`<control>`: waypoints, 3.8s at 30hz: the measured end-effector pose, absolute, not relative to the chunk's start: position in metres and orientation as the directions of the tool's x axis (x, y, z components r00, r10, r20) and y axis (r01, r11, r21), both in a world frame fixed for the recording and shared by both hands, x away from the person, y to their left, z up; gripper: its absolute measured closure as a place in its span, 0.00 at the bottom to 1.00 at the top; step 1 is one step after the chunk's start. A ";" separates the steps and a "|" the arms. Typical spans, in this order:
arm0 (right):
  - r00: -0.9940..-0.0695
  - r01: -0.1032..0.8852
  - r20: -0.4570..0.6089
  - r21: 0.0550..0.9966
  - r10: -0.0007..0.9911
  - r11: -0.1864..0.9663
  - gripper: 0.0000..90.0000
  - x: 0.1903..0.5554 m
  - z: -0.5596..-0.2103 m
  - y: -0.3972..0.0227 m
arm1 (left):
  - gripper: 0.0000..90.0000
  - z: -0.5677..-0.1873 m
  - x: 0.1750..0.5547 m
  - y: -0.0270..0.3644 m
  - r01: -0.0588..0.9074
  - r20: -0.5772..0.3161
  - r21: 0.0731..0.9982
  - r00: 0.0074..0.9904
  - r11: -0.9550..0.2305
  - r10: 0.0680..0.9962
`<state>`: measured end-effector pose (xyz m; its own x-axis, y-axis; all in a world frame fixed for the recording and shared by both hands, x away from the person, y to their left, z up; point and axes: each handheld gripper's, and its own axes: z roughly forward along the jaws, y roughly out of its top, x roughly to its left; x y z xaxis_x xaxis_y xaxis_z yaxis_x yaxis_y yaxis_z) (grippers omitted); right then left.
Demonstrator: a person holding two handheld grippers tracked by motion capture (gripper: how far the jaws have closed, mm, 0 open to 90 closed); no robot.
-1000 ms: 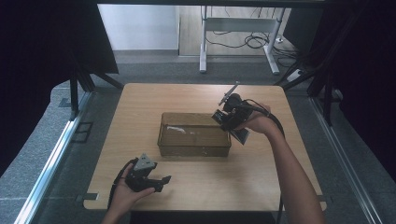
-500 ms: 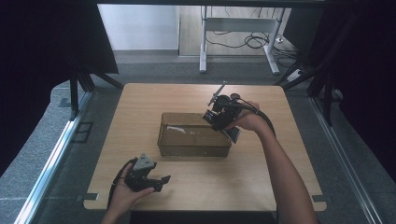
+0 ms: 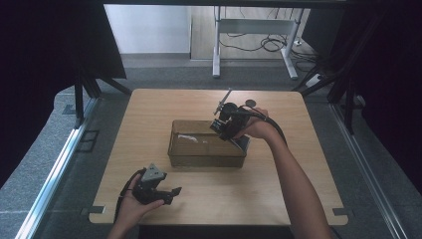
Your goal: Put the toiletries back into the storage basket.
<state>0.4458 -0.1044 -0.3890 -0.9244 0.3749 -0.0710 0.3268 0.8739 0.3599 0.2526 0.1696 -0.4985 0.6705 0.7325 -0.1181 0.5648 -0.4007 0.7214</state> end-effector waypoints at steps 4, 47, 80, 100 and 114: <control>-0.929 0.314 -0.078 0.352 0.362 0.881 0.52 0.446 -0.389 -0.097 | 0.27 -0.499 0.253 0.170 0.562 -0.117 0.724 0.671 -0.400 0.732; -0.974 0.190 -0.080 0.205 0.210 0.960 0.52 0.451 -0.437 -0.064 | 0.27 -0.498 0.253 0.171 0.559 -0.116 0.725 0.674 -0.402 0.730; -0.991 0.097 -0.077 0.142 0.109 0.985 0.51 0.443 -0.465 -0.062 | 0.27 -0.500 0.254 0.170 0.563 -0.117 0.722 0.673 -0.403 0.730; -0.985 0.168 -0.022 0.155 0.173 0.974 0.44 0.452 -0.469 -0.068 | 0.27 -0.501 0.254 0.170 0.564 -0.117 0.719 0.673 -0.405 0.730; -0.958 0.267 0.006 0.382 0.286 0.885 0.44 0.439 -0.437 -0.097 | 0.27 -0.501 0.254 0.170 0.567 -0.119 0.720 0.668 -0.400 0.735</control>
